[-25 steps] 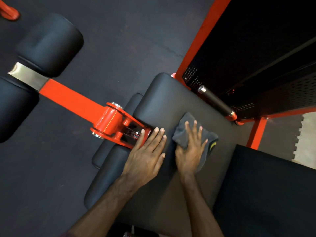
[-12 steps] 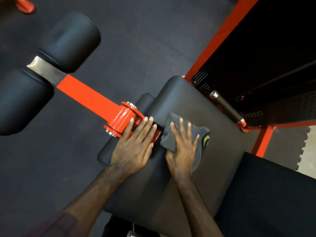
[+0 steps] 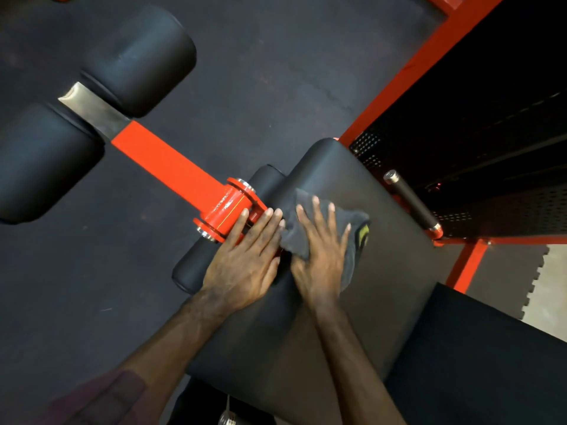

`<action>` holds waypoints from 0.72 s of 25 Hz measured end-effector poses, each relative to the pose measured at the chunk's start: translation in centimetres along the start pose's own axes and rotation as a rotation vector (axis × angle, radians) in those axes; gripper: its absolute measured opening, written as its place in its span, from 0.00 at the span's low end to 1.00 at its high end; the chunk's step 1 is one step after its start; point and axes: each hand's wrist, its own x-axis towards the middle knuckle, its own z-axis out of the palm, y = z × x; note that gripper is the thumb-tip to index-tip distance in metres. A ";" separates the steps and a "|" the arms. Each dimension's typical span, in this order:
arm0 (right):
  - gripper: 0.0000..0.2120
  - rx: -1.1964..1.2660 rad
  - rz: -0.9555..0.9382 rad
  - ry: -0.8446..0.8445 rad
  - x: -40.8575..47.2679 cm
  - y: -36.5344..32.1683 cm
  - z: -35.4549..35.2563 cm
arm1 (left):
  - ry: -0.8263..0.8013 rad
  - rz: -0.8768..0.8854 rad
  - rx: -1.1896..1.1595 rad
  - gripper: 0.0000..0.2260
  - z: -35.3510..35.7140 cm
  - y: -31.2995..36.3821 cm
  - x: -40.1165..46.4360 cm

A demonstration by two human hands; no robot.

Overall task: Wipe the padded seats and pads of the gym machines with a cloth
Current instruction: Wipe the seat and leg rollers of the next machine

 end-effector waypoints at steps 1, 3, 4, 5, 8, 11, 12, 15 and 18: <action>0.37 -0.030 -0.053 -0.002 2.6 0.3 -0.3 | 0.002 0.001 -0.001 0.30 0.1 0.0 -0.1; 0.42 -0.082 0.003 0.035 7.0 2.0 -1.0 | -0.001 0.004 -0.015 0.30 0.1 0.0 -0.1; 0.45 -0.058 0.097 0.075 7.9 3.2 -1.4 | -0.008 0.004 -0.029 0.30 0.0 0.0 0.0; 0.47 -0.010 0.201 0.118 7.4 3.6 -1.7 | -0.013 0.004 -0.038 0.30 -0.1 -0.1 0.0; 0.44 0.022 0.230 0.108 1.3 1.2 -0.8 | -0.030 0.007 -0.041 0.31 0.0 -0.1 0.0; 0.35 0.024 0.022 0.045 1.1 -0.6 0.1 | -0.025 -0.005 -0.020 0.31 0.1 -0.1 0.0; 0.37 0.013 -0.015 0.037 3.6 -0.1 -0.1 | -0.023 0.000 -0.017 0.32 0.0 -0.2 0.0; 0.45 -0.029 0.123 0.055 9.3 3.5 -1.6 | -0.029 0.004 -0.031 0.32 -0.2 -0.2 0.1; 0.41 0.029 0.360 0.160 5.1 4.3 -2.1 | -0.030 -0.003 -0.077 0.33 -0.2 0.2 0.4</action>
